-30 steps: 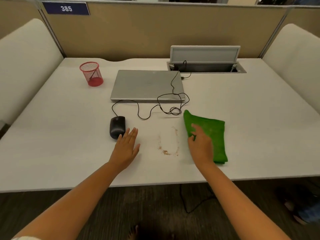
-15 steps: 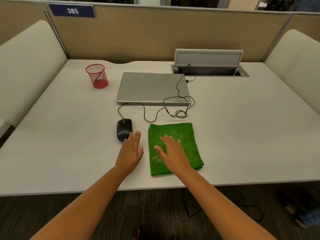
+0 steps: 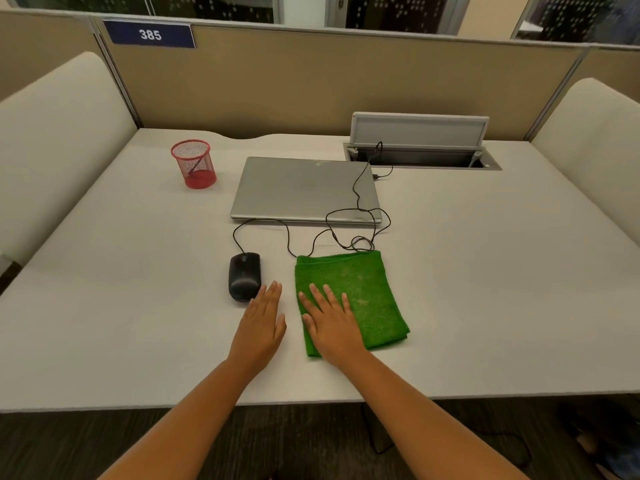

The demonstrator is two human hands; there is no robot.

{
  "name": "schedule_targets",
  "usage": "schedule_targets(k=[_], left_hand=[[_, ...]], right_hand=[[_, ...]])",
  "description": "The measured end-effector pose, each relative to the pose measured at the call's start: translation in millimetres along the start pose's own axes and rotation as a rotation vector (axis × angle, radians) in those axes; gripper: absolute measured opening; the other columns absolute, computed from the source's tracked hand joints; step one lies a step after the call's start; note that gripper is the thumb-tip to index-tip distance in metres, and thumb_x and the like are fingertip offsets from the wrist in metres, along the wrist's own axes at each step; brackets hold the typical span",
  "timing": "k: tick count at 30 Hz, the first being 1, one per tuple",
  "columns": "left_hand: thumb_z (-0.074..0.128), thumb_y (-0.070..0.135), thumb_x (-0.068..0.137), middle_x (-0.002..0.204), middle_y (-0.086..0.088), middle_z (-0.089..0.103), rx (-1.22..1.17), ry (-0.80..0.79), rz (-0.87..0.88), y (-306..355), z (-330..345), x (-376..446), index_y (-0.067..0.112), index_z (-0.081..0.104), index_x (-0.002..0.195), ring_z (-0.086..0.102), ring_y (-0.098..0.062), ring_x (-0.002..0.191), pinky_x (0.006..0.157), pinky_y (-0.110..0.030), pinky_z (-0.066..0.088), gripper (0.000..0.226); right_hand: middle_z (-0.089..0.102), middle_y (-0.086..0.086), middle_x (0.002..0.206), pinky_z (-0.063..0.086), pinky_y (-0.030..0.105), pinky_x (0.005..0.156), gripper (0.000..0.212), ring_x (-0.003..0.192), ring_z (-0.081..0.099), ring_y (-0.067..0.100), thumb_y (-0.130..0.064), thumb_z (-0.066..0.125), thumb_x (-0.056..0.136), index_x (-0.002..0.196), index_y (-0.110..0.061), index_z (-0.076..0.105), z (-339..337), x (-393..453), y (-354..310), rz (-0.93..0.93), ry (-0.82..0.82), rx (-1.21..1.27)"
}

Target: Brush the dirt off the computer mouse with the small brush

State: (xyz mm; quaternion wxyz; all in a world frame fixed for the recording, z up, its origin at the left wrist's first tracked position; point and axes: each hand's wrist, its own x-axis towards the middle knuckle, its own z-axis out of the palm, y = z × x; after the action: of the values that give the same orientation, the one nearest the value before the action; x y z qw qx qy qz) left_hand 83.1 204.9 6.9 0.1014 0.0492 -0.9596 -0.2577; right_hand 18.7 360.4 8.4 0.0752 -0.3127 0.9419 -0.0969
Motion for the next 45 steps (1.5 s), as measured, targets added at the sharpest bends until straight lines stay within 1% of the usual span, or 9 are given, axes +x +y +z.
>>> schedule_targets(k=[5,8,14,21,26,33,37,40,45], left_hand=[[0.036,0.018,0.098,0.154,-0.001,0.013,-0.041,0.012,-0.054,2.8,-0.2,2.8,0.014,0.010,0.145,-0.001,-0.005,0.136,0.110,-0.024,0.005,0.054],[0.035,0.019,0.098,0.154,-0.001,0.010,-0.038,-0.001,-0.075,10.2,5.4,6.5,0.015,0.008,0.145,0.000,-0.010,0.140,0.111,-0.025,0.004,0.054],[0.033,0.020,0.098,0.154,-0.001,0.009,-0.027,-0.039,-0.010,39.9,26.8,23.2,0.015,0.008,0.146,0.001,-0.012,0.141,0.111,-0.022,-0.001,0.054],[0.034,0.020,0.098,0.154,-0.003,0.008,0.002,-0.056,0.035,76.2,49.1,39.5,0.014,0.008,0.145,0.001,-0.014,0.141,0.111,-0.024,0.000,0.055],[0.032,0.024,0.099,0.155,-0.004,0.001,0.058,-0.096,0.015,83.1,56.3,45.2,0.012,0.004,0.145,-0.003,-0.015,0.141,0.112,-0.025,-0.002,0.055],[0.030,0.029,0.099,0.155,-0.004,0.002,0.124,-0.168,-0.012,80.8,58.2,46.1,0.011,0.003,0.145,-0.001,-0.016,0.142,0.115,-0.030,0.002,0.057],[0.030,0.029,0.099,0.155,-0.003,0.002,0.129,-0.169,-0.010,86.2,57.2,48.1,0.012,0.003,0.145,-0.002,-0.015,0.142,0.115,-0.030,0.002,0.057],[0.029,0.030,0.099,0.155,-0.002,0.001,0.135,-0.181,-0.015,87.7,55.5,46.6,0.013,0.002,0.145,-0.002,-0.015,0.141,0.114,-0.029,0.000,0.057],[0.026,0.032,0.099,0.155,-0.002,-0.002,0.154,-0.200,-0.025,85.4,57.8,40.8,0.013,-0.001,0.145,-0.005,-0.015,0.141,0.112,-0.029,-0.005,0.057]], right_hand=[[0.003,-0.004,0.158,-0.004,0.045,0.115,0.049,0.145,-0.003,0.019,-0.037,0.016,0.099,0.147,-0.031,0.007,-10.2,0.2,50.3,0.057,-0.010,-0.058],[0.001,-0.004,0.158,-0.002,0.044,0.115,0.049,0.145,-0.003,0.018,-0.036,0.014,0.099,0.147,-0.031,0.004,-17.5,-7.7,87.9,0.097,-0.007,-0.098],[0.004,-0.005,0.158,0.001,0.043,0.116,0.049,0.145,-0.001,0.017,-0.034,0.015,0.100,0.147,-0.030,0.005,-32.5,-36.5,157.5,0.159,0.003,-0.129],[0.003,-0.006,0.158,0.001,0.040,0.116,0.048,0.145,0.000,0.016,-0.032,0.017,0.100,0.147,-0.031,0.005,-48.2,-72.1,234.7,0.201,-0.004,-0.169],[0.007,-0.007,0.157,0.001,0.038,0.116,0.048,0.145,0.003,0.015,-0.032,0.021,0.100,0.146,-0.031,0.009,-56.7,-91.9,280.2,0.199,0.015,-0.147],[0.007,-0.006,0.157,0.004,0.041,0.116,0.048,0.144,0.001,0.014,-0.032,0.022,0.100,0.143,-0.032,0.002,-73.6,-114.3,339.1,0.216,-0.017,-0.129],[-0.001,-0.006,0.157,0.002,0.041,0.117,0.049,0.144,-0.004,0.013,-0.033,0.019,0.100,0.143,-0.030,-0.004,-83.9,-124.4,364.2,0.247,-0.076,-0.131],[-0.004,-0.005,0.158,0.001,0.041,0.117,0.050,0.144,-0.006,0.014,-0.036,0.018,0.100,0.145,-0.031,-0.003,-89.6,-122.9,363.9,0.262,-0.131,-0.141],[0.003,-0.002,0.158,0.000,0.041,0.116,0.056,0.145,-0.002,0.017,-0.046,0.021,0.096,0.147,-0.029,0.007,-87.2,-119.2,342.1,0.301,0.029,-0.033]])
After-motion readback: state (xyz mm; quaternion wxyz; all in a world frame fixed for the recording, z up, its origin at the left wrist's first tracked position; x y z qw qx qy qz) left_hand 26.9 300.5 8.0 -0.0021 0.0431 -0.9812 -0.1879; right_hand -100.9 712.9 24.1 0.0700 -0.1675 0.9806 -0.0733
